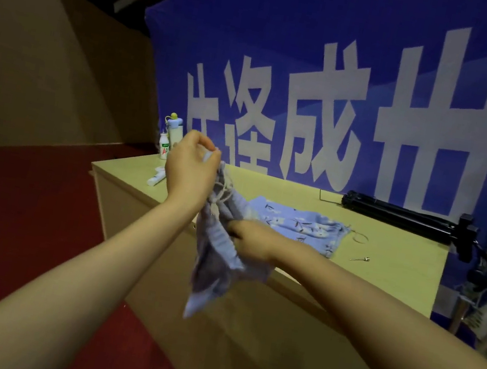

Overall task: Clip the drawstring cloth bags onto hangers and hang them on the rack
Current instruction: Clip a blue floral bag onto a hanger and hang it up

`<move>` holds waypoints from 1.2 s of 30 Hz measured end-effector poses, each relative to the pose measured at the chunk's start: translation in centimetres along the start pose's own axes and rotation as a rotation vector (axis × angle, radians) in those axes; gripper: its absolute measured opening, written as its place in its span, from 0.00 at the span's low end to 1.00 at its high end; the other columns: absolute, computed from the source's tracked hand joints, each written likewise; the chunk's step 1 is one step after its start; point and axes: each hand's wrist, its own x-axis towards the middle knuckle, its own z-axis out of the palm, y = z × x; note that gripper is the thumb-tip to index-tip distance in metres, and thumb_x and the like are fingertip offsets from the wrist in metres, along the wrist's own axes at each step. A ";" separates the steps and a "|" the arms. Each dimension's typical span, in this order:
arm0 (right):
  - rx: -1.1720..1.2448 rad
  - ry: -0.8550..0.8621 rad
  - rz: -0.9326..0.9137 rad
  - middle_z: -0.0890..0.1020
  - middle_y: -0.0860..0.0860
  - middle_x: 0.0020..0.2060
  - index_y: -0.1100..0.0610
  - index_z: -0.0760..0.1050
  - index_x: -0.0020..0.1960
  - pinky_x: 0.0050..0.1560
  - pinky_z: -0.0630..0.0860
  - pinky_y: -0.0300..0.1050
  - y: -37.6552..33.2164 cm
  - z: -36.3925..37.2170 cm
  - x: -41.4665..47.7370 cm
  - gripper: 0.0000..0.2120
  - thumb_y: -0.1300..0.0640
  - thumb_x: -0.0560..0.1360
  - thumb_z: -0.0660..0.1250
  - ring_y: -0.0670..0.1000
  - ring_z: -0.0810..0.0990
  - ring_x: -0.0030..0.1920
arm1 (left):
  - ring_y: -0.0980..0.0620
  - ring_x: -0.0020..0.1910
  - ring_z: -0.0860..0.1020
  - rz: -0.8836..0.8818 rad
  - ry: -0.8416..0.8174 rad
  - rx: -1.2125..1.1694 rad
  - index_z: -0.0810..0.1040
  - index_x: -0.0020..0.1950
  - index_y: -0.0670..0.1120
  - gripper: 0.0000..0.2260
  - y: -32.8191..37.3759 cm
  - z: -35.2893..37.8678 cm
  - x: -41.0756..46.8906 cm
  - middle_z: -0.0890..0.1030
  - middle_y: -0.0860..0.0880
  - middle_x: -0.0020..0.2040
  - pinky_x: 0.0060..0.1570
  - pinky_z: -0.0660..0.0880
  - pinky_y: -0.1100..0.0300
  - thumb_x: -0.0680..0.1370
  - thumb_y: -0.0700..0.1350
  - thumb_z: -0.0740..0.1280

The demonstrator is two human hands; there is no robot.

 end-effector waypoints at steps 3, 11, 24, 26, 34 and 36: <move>0.023 -0.179 0.110 0.76 0.60 0.62 0.62 0.74 0.61 0.56 0.69 0.49 3.1 -0.4 -1.6 0.15 0.60 0.80 0.54 0.59 0.74 0.58 | 0.50 0.40 0.74 -0.040 -0.124 0.189 0.74 0.45 0.46 0.03 -3.2 0.6 -0.5 0.77 0.48 0.41 0.37 0.68 0.60 0.75 0.43 0.68; 0.022 -0.169 0.145 0.77 0.55 0.52 0.56 0.75 0.52 0.48 0.64 0.43 6.2 -0.6 -4.0 0.08 0.56 0.80 0.58 0.53 0.70 0.47 | 0.48 0.38 0.73 -0.083 -0.333 0.212 0.77 0.41 0.44 0.05 -5.0 3.9 -2.6 0.76 0.47 0.36 0.38 0.65 0.60 0.73 0.44 0.70; 0.041 -0.097 0.134 0.80 0.62 0.49 0.64 0.77 0.52 0.44 0.70 0.50 8.8 0.1 -2.9 0.11 0.60 0.77 0.59 0.59 0.73 0.43 | 0.46 0.43 0.78 -0.230 -0.264 -0.019 0.79 0.41 0.42 0.06 -3.7 10.3 -0.7 0.81 0.45 0.42 0.45 0.74 0.56 0.74 0.44 0.70; 0.202 0.081 0.181 0.81 0.59 0.45 0.63 0.78 0.48 0.44 0.73 0.48 10.7 -0.9 -3.0 0.12 0.58 0.79 0.59 0.58 0.78 0.43 | 0.46 0.43 0.77 -0.260 -0.243 -0.049 0.79 0.41 0.41 0.07 -3.5 12.2 -0.4 0.81 0.44 0.43 0.45 0.73 0.57 0.75 0.45 0.70; 0.152 0.591 0.725 0.81 0.55 0.51 0.58 0.74 0.56 0.50 0.76 0.50 26.3 -3.8 -4.0 0.12 0.51 0.79 0.60 0.57 0.79 0.51 | 0.46 0.44 0.75 -0.404 -0.294 -0.142 0.77 0.40 0.40 0.07 -5.5 21.6 -0.9 0.79 0.44 0.43 0.44 0.66 0.60 0.75 0.43 0.69; 0.036 0.522 0.830 0.79 0.55 0.53 0.58 0.72 0.60 0.51 0.76 0.50 29.7 -3.7 -4.4 0.15 0.50 0.79 0.60 0.56 0.78 0.52 | 0.44 0.44 0.75 -0.439 -0.329 -0.136 0.77 0.40 0.40 0.08 -6.2 23.9 -1.2 0.78 0.44 0.43 0.44 0.66 0.58 0.75 0.43 0.69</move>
